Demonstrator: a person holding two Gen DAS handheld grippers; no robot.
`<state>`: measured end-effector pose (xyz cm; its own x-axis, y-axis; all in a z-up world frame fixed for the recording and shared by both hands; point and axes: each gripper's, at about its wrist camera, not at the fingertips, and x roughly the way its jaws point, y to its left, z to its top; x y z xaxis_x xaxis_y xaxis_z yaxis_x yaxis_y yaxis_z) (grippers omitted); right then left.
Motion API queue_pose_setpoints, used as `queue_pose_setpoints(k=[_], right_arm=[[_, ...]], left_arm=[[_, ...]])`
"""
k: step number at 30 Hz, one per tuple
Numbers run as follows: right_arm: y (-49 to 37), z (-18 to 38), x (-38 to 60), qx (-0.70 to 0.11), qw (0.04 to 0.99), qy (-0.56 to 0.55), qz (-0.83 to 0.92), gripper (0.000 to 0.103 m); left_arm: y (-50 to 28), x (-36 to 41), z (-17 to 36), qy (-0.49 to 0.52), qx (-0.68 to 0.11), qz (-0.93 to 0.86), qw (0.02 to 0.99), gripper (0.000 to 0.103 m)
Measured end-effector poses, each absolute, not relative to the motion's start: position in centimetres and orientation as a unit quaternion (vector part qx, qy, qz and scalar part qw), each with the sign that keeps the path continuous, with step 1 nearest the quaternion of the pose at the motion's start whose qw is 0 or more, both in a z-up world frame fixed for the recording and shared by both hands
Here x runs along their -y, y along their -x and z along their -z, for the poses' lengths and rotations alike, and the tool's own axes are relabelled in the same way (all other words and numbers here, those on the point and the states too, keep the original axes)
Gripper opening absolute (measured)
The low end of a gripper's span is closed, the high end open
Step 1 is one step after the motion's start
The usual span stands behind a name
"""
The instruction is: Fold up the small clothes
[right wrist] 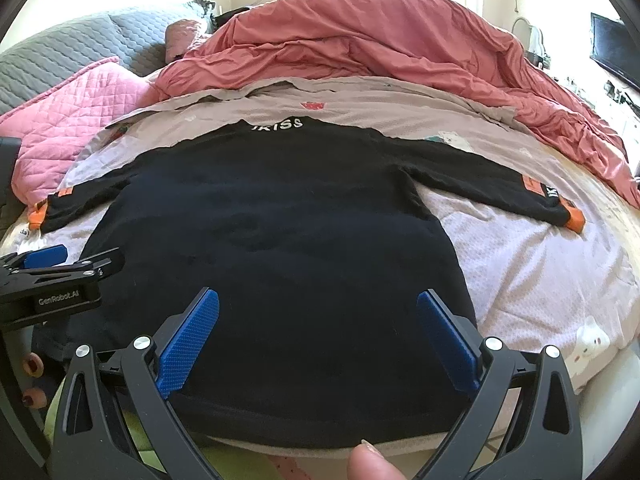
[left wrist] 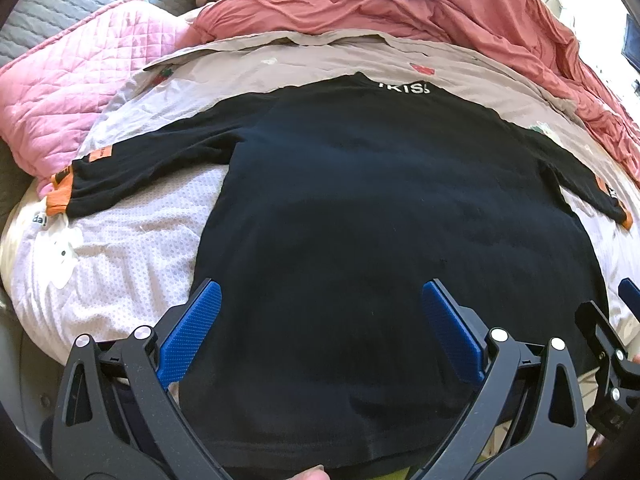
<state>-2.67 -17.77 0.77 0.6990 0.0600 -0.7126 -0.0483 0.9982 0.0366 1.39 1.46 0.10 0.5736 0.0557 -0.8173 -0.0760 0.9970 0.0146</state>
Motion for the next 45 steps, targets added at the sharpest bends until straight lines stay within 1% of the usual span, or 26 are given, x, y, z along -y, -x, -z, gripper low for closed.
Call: queue_pose_setpoints(k=[11, 19, 29, 35, 39, 45], right_arm=[[-0.8, -0.8, 18.7, -0.380, 0.925, -0.012, -0.026, 0.099], [-4.8, -1.3, 20.4, -0.371, 0.928, -0.024, -0.012, 0.099], [-9.4, -0.9, 23.0, -0.376, 0.925, -0.053, 0.001, 0.099], [-11.2, -1.1, 25.3, -0.364, 0.928, -0.068, 0.027, 0.099], [-12.4, -1.0, 27.7, -0.363, 0.926, -0.087, 0.054, 0.099], [-13.3, -0.8, 32.1, -0.365, 0.919, -0.103, 0.110, 0.099]], left_arm=[[-4.5, -2.3, -1.0, 0.015, -0.454, -0.065, 0.889, 0.094], [-7.7, -2.8, -1.2, 0.029, -0.455, -0.076, 0.887, 0.094], [-11.8, -1.6, -1.5, 0.030, -0.451, -0.072, 0.889, 0.094], [-14.1, 0.4, -2.0, -0.007, -0.432, -0.066, 0.900, 0.094], [-15.7, 1.0, -2.2, -0.005, -0.429, -0.057, 0.902, 0.094], [-18.5, 1.9, -1.2, 0.001, -0.445, -0.045, 0.894, 0.094]])
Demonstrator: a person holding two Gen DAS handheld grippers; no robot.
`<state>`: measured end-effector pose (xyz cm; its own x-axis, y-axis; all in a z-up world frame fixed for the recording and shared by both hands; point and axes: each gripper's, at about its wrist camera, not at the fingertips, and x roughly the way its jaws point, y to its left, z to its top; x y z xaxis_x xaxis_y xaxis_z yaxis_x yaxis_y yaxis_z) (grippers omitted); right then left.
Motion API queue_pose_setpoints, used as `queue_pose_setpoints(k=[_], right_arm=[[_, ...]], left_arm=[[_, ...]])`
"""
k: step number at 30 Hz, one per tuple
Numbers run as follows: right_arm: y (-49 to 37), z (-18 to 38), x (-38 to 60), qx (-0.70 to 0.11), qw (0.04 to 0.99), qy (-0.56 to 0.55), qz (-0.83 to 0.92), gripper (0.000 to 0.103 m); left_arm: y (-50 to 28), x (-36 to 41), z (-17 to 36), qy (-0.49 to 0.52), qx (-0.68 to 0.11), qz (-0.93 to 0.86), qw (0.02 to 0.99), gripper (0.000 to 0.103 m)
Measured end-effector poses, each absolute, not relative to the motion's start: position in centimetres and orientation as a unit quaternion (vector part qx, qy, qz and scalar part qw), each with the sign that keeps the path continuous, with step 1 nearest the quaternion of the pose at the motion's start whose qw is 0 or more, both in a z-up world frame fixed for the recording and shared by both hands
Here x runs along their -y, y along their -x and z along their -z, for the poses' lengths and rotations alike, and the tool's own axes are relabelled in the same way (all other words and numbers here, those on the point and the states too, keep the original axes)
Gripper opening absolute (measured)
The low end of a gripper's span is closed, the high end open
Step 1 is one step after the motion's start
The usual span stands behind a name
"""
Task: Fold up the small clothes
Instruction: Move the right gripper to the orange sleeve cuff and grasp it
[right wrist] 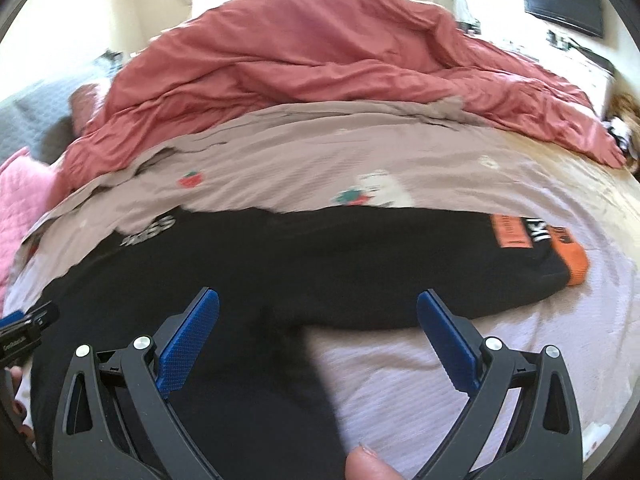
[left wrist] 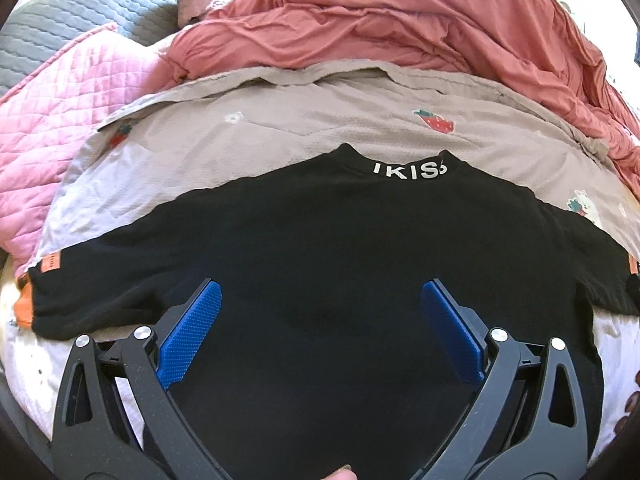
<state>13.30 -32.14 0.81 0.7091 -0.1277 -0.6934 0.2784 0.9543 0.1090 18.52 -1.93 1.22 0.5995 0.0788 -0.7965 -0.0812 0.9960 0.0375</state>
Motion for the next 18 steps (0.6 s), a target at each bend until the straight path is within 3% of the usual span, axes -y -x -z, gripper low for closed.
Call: queue_pose_setpoints(k=[18], right_arm=[[-9.6, 4.6, 50.5, -0.429, 0.825, -0.241, 0.278, 0.099]], left_arm=[[-23.1, 3.0, 3.3, -0.007, -0.481, -0.028, 0.876, 0.094]])
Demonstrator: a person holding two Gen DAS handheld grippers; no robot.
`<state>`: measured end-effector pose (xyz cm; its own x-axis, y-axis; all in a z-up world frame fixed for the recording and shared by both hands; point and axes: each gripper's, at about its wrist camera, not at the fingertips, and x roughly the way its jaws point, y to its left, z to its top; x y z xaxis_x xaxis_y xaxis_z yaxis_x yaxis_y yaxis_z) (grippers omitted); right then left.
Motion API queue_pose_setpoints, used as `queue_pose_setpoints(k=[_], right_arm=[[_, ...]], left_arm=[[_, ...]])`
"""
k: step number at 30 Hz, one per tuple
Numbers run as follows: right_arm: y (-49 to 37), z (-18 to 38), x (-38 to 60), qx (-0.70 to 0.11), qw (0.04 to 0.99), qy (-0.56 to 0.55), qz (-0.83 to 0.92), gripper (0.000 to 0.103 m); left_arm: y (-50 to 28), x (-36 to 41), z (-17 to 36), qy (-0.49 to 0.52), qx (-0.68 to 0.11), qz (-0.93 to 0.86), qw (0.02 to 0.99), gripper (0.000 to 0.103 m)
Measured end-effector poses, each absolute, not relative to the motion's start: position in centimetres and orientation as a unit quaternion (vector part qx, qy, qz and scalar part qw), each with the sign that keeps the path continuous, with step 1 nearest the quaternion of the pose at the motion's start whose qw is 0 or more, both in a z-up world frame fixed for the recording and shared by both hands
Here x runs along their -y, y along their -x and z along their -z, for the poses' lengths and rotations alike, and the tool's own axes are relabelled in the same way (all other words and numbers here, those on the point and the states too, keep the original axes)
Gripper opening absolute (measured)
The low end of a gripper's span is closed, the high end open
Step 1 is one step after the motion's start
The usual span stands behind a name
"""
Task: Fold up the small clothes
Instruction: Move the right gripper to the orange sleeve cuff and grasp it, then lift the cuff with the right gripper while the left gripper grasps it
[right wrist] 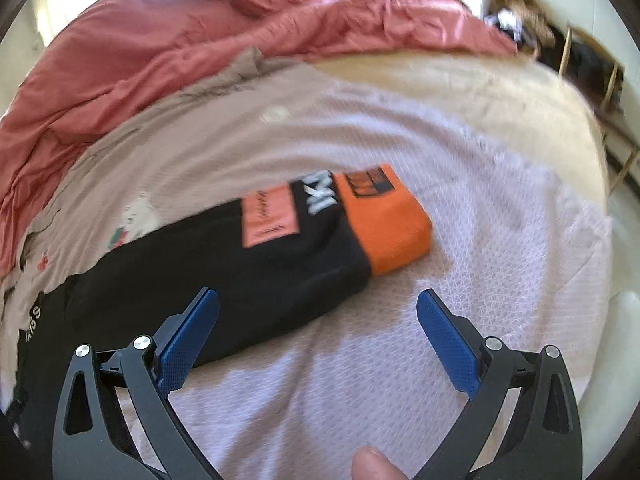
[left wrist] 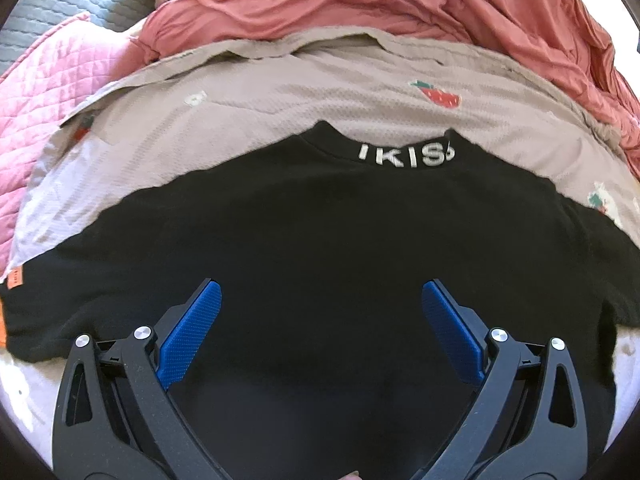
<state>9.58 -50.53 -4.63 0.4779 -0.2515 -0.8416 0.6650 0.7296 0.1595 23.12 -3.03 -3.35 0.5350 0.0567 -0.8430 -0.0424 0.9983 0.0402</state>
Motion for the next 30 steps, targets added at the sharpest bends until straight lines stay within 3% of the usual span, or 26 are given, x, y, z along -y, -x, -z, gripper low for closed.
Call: queue_pose_setpoints(k=[4, 11, 15, 17, 19, 22, 27, 30], right_arm=[[-10.1, 6.2, 51.9, -0.436, 0.813, -0.246, 0.296, 0.099], [-11.1, 6.3, 53.6, -0.381, 0.834, -0.296, 0.268, 0.097], [-11.1, 5.6, 54.2, -0.351, 0.847, -0.307, 0.254, 0.063], [-10.7, 5.5, 54.5, -0.341, 0.849, -0.321, 0.244, 0.034], [-10.2, 5.3, 55.0, -0.329, 0.851, -0.334, 0.235, 0.022], [-10.5, 5.4, 55.3, -0.329, 0.854, -0.333, 0.229, 0.016], [-10.9, 6.3, 55.7, -0.344, 0.840, -0.346, 0.236, 0.022], [-10.6, 5.2, 55.1, -0.325, 0.852, -0.339, 0.232, 0.011]], left_arm=[[-22.9, 3.0, 4.8, -0.014, -0.482, -0.015, 0.876, 0.094], [-22.5, 2.6, 5.8, -0.019, -0.474, 0.005, 0.880, 0.094], [-22.5, 2.5, 5.9, -0.014, -0.473, 0.007, 0.881, 0.094], [-22.4, 2.6, 5.8, -0.015, -0.471, 0.007, 0.882, 0.094], [-22.4, 2.5, 5.8, -0.016, -0.471, 0.005, 0.882, 0.094], [-22.4, 2.6, 5.8, -0.017, -0.471, 0.005, 0.882, 0.094], [-22.1, 2.2, 5.5, -0.012, -0.467, 0.006, 0.884, 0.094], [-22.0, 1.7, 5.0, -0.005, -0.462, 0.006, 0.887, 0.094]])
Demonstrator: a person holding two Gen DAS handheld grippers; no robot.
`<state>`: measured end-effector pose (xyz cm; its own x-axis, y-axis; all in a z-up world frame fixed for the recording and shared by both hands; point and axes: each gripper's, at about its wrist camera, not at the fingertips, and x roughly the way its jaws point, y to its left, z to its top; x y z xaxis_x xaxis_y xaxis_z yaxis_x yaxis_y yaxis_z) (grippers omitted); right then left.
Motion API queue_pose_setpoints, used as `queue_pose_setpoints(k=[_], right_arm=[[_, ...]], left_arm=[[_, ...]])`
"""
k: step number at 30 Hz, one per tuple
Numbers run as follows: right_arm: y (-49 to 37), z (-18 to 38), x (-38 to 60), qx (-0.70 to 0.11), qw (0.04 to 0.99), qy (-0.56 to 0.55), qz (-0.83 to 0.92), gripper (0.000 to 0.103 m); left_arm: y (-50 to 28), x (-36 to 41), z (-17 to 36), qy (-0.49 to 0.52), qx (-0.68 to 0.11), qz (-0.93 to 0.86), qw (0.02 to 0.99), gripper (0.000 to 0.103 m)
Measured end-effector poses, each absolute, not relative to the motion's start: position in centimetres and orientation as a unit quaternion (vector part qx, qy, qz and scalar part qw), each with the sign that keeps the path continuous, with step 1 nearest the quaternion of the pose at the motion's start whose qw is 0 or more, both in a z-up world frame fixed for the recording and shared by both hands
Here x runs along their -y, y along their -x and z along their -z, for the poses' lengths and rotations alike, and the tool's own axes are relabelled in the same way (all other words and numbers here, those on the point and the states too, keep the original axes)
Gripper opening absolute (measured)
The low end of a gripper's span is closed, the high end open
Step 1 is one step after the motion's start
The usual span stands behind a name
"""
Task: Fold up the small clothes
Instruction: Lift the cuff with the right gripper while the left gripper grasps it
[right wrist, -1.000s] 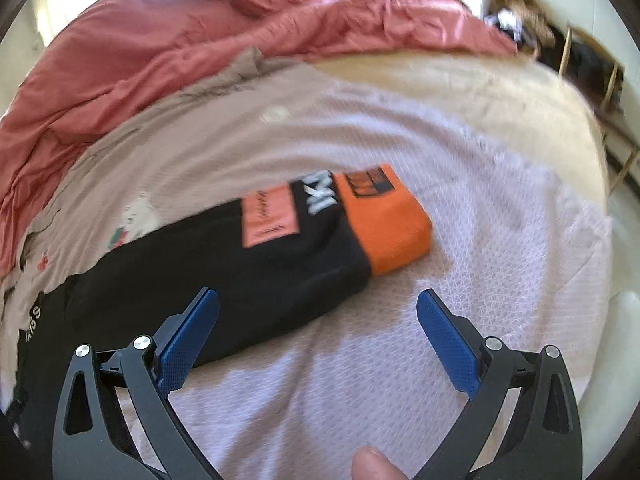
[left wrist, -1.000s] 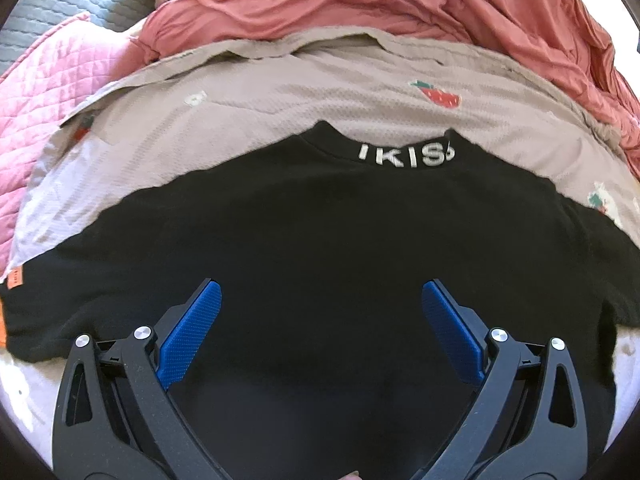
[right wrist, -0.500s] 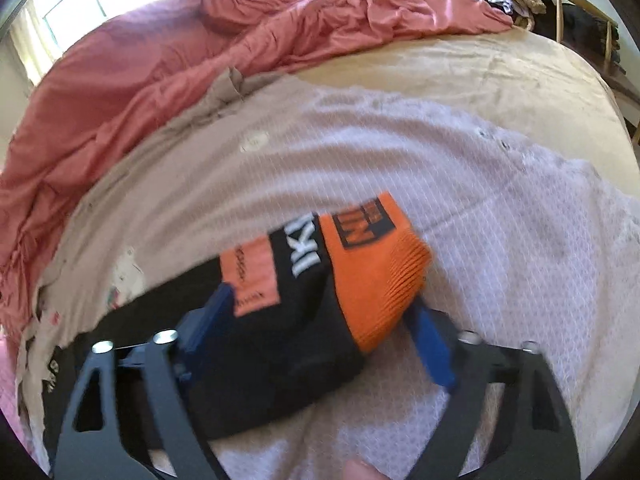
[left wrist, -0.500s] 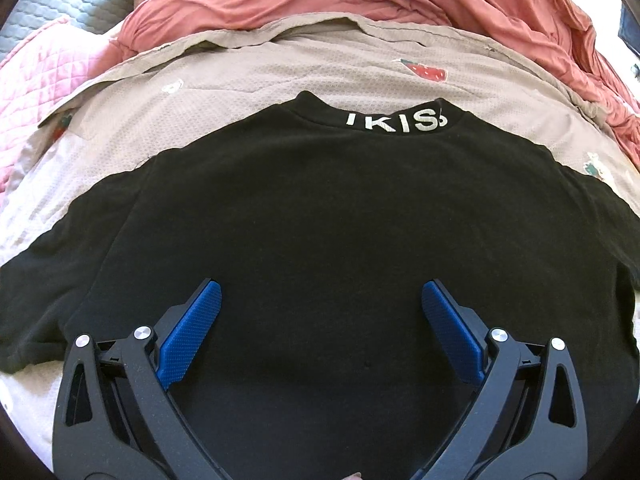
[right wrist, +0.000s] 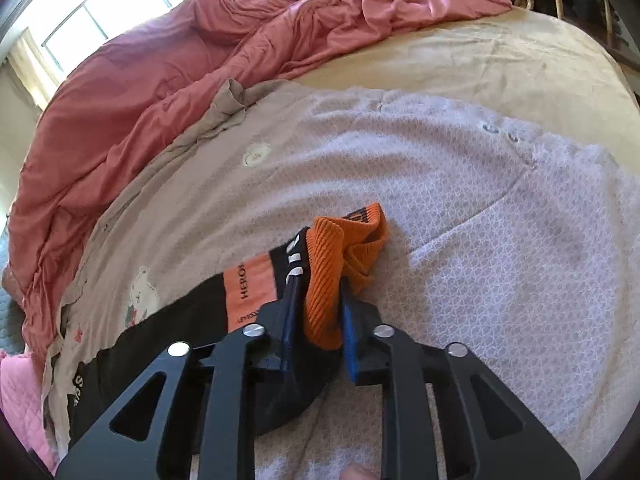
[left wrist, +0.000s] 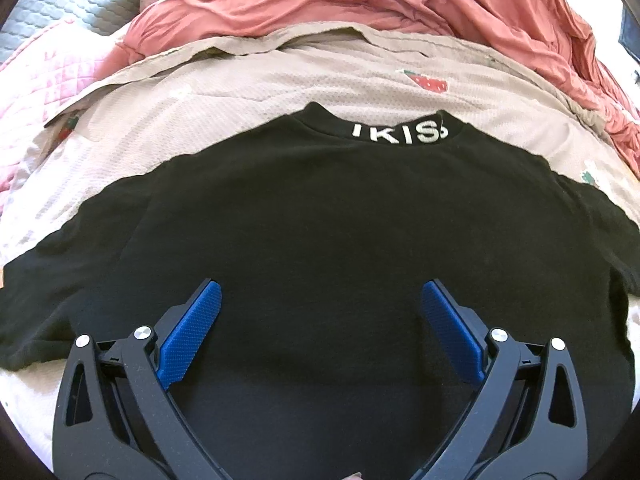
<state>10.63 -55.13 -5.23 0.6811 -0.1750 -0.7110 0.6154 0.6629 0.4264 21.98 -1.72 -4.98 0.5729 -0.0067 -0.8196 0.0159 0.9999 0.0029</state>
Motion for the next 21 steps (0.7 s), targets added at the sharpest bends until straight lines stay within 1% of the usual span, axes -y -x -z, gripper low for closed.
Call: queue_pose_setpoints(k=[5, 8, 12, 17, 21], right_arm=[[-11.1, 0.8, 50.3, -0.291, 0.896, -0.286, 0.176, 0.009], [-12.0, -1.2, 47.1, -0.279, 0.909, -0.281, 0.129, 0.009], [-14.3, -3.5, 40.6, -0.270, 0.927, -0.256, 0.046, 0.009], [-17.7, -3.7, 31.7, -0.291, 0.927, -0.229, -0.056, 0.009], [-20.2, -2.1, 24.6, -0.324, 0.914, -0.212, -0.123, 0.009]], left_arm=[[-22.0, 0.5, 3.8, 0.020, -0.455, 0.009, 0.890, 0.094], [-22.0, -0.3, 3.1, 0.026, -0.448, 0.004, 0.893, 0.094], [-22.0, -1.7, 2.7, 0.038, -0.447, -0.008, 0.894, 0.094], [-21.9, -3.7, 2.2, 0.056, -0.442, -0.023, 0.895, 0.094], [-21.9, -5.4, 1.7, 0.077, -0.438, -0.032, 0.895, 0.094]])
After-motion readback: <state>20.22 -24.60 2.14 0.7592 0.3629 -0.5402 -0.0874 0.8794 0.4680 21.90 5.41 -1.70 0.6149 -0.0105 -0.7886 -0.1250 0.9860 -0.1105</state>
